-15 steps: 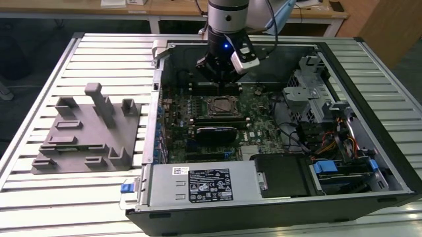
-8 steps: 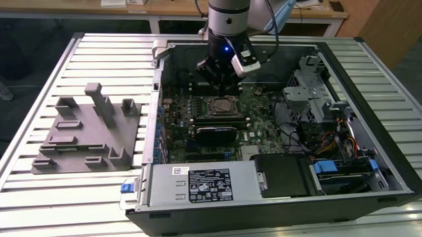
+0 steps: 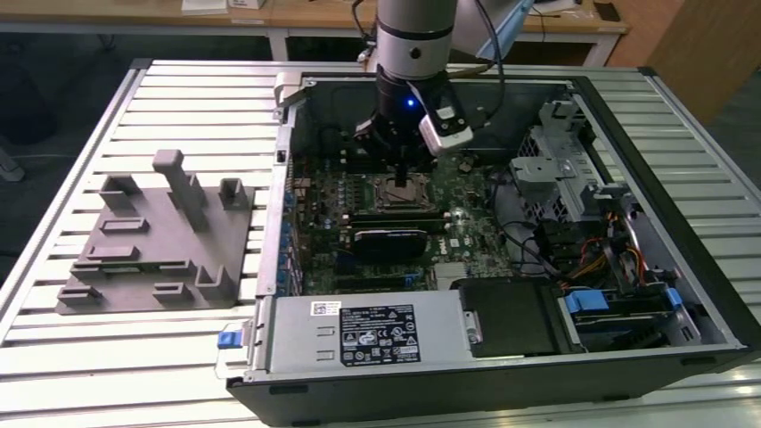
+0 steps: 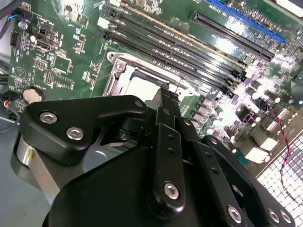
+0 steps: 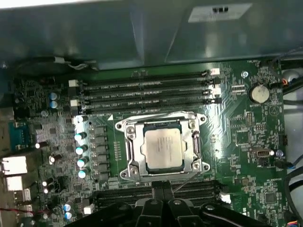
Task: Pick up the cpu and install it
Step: 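Install the second cpu locking lever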
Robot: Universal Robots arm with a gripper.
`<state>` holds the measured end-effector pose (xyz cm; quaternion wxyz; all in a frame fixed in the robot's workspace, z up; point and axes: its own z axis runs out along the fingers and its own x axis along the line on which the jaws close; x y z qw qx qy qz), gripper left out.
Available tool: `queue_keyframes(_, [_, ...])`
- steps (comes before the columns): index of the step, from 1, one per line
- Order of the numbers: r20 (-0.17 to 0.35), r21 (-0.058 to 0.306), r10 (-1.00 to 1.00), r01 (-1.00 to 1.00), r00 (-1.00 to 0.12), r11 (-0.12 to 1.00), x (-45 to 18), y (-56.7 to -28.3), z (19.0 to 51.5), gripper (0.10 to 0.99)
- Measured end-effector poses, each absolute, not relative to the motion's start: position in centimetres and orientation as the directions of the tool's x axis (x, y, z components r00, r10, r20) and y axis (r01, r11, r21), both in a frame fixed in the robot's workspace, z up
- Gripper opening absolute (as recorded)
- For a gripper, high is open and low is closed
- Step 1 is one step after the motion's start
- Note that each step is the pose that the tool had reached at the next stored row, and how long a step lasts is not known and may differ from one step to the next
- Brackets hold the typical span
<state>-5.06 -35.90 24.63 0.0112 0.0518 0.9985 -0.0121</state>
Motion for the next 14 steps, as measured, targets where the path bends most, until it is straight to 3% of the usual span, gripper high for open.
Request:
queue_keyframes(7, [-0.018,0.033,0.105,0.104,-0.994,0.994,-5.1,-37.2,24.2,0.106])
queue_keyframes(14, [-0.015,0.060,0.105,0.104,-0.994,0.993,-5.1,-38.8,23.7,0.106])
